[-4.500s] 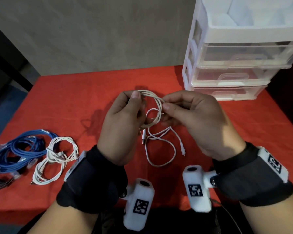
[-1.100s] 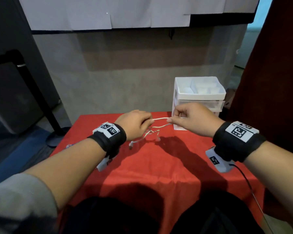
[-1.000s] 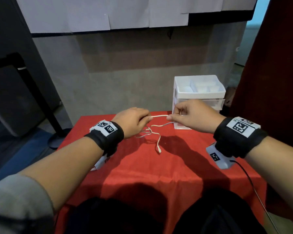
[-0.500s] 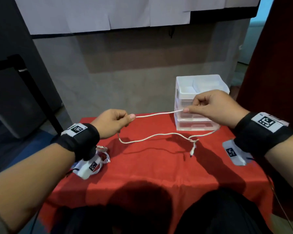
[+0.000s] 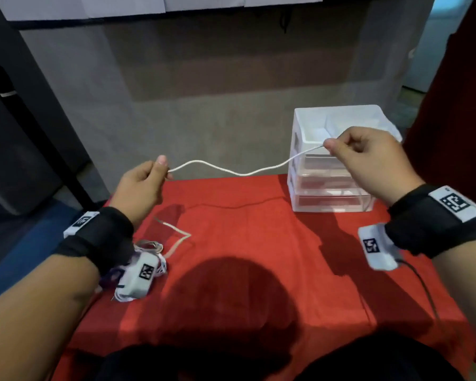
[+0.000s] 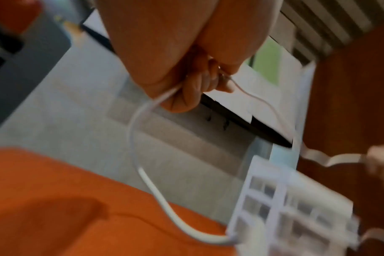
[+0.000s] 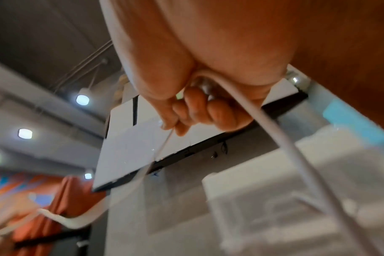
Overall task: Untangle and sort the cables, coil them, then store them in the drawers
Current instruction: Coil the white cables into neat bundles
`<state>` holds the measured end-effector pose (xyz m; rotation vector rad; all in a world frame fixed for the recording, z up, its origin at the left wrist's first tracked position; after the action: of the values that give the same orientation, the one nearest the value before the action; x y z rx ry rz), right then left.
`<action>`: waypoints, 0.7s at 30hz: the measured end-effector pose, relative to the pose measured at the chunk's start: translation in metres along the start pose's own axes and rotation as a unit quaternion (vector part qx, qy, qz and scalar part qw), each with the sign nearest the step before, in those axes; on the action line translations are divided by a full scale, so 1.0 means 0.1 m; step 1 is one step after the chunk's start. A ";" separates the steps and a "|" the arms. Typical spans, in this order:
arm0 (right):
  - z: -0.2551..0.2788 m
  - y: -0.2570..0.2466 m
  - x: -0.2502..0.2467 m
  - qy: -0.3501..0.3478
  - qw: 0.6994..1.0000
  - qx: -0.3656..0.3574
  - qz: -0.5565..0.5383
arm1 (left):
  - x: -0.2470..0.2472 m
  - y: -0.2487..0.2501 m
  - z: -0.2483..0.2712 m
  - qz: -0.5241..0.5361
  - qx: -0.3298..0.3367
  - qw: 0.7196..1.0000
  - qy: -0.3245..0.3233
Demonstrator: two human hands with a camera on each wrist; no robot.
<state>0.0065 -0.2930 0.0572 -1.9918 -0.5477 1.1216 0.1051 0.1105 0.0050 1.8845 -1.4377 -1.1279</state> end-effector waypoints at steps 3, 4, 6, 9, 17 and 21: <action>0.06 0.07 0.46 -0.044 0.996 0.026 -0.072 | 0.37 -0.05 0.02 0.244 -0.082 0.964 0.061; 0.07 0.09 0.60 -0.057 0.994 0.036 -0.091 | 0.49 -0.05 0.02 0.315 -0.105 0.940 0.075; 0.09 0.12 0.87 -0.089 0.986 0.055 -0.132 | 0.67 -0.08 0.02 0.409 -0.133 0.898 0.097; 0.10 0.24 1.17 -0.128 0.972 0.079 -0.183 | 0.84 -0.22 0.04 0.457 -0.149 0.867 0.131; 0.09 0.61 1.55 -0.175 0.973 0.107 -0.108 | 0.96 -0.56 0.16 0.487 -0.169 0.844 0.147; 0.12 0.48 1.52 -0.093 0.994 0.006 0.063 | 1.03 -0.54 0.16 0.522 -0.182 0.822 0.134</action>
<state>0.0754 -0.2148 -0.0644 -1.9463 -0.5149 1.3935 0.1295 0.0310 -0.0778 0.6963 -1.5795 -0.4861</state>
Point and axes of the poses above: each hand's wrist, its own z-axis away from the middle knuckle, its own x-axis out of the palm, y = z × x, the point moved 5 cm from there along -z, towards the middle knuckle, and after that the axes turned 12 degrees about x, right-handed, at the moved point
